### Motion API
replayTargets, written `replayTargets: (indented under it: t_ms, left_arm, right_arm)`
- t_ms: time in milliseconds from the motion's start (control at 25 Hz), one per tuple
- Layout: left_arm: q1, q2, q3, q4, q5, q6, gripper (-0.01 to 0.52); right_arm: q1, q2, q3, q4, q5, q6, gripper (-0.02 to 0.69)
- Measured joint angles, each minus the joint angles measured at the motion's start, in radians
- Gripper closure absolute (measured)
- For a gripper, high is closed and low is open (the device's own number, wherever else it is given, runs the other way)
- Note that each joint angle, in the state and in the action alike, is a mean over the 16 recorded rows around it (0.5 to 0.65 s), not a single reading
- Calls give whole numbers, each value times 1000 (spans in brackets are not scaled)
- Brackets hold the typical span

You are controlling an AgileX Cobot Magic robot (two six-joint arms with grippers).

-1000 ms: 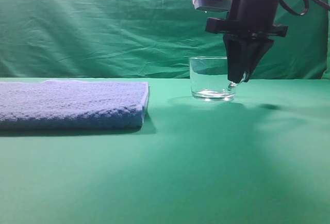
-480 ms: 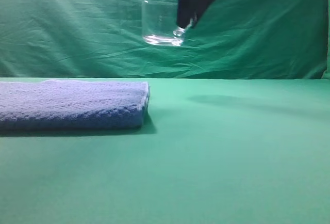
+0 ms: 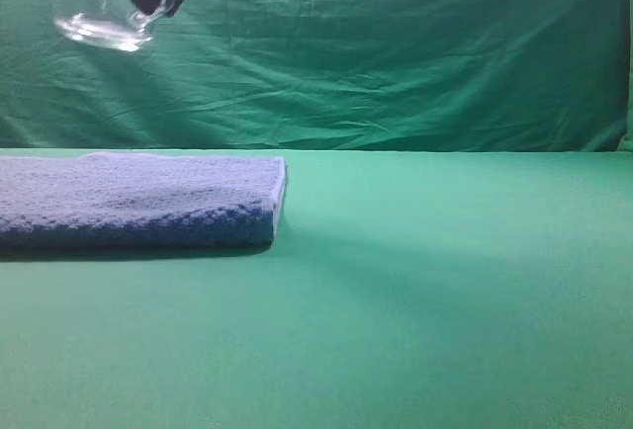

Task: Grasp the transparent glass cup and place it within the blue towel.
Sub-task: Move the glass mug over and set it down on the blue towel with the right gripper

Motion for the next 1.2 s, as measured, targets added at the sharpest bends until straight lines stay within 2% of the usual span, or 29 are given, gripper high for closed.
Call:
replayTargets:
  t_ms: [120,240,640,800,920,1200]
  left_arm:
    - [0,0,0,0,0,0,514]
    - [0,0,0,0,0,0,514]
    - [0,0,0,0,0,0,514]
    - [0,0,0,0,0,0,514]
    - [0,0,0,0,0,0,514]
    - [0,0,0,0,0,0,514]
  right_arm:
    - [6,31,-10,-7,5,0,554]
    - [8,48,-14,-14,1,-1,515]
    - [8,45,-21,-60,-23,10,254]
    - [8,13,-22,-112,5,29,199]
    - [8,-23,-22,-157,45,45,236]
    - [8,-122,-22,-244,177,87,464]
